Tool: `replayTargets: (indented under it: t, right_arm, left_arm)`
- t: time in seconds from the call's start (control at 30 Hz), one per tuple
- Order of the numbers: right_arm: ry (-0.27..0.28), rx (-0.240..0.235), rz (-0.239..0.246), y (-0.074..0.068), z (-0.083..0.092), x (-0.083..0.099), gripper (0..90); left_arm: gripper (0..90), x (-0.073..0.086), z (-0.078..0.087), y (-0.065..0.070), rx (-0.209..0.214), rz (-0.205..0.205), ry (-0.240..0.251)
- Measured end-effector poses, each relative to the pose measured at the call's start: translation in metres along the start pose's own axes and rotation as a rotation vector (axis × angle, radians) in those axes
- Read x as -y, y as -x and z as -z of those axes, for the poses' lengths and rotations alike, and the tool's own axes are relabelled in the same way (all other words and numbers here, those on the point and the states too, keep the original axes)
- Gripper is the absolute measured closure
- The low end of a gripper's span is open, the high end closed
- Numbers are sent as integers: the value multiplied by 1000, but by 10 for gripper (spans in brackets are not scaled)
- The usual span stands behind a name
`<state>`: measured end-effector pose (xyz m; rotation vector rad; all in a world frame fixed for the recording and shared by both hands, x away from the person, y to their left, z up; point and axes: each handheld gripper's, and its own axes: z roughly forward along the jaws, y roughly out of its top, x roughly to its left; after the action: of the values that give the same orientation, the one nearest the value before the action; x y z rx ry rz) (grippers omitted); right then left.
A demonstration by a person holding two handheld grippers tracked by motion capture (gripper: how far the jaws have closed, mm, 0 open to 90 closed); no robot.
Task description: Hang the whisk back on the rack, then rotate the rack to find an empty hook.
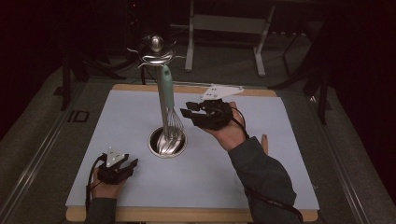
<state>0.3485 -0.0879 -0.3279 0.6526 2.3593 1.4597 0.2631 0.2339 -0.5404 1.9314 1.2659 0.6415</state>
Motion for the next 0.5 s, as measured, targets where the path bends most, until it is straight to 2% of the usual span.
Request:
replayTargets:
  t: [0.03, 0.07, 0.1, 0.13, 0.3, 0.47, 0.5]
  right_arm:
    - [0, 0, 0, 0, 0, 0, 668]
    - [-33, 15, 3, 1, -1, 3, 672]
    - [-33, 15, 3, 1, -1, 3, 672]
    - [-62, 33, 12, 3, -2, 7, 672]
    - [-108, 51, 22, 5, -4, 15, 672]
    - [-183, 87, 34, 11, -7, 33, 671]
    - [-183, 87, 34, 11, -7, 33, 671]
  left_arm:
    - [560, 0, 0, 0, 0, 0, 0]
    - [560, 0, 0, 0, -1, -1, -1]
    - [561, 0, 0, 0, -1, -1, -1]
    - [561, 0, 0, 0, 0, -2, -1]
    - [563, 0, 1, 0, -1, -2, 1]
    - [583, 0, 1, 0, -4, 5, 10]
    - [588, 0, 1, 0, -4, 5, 10]
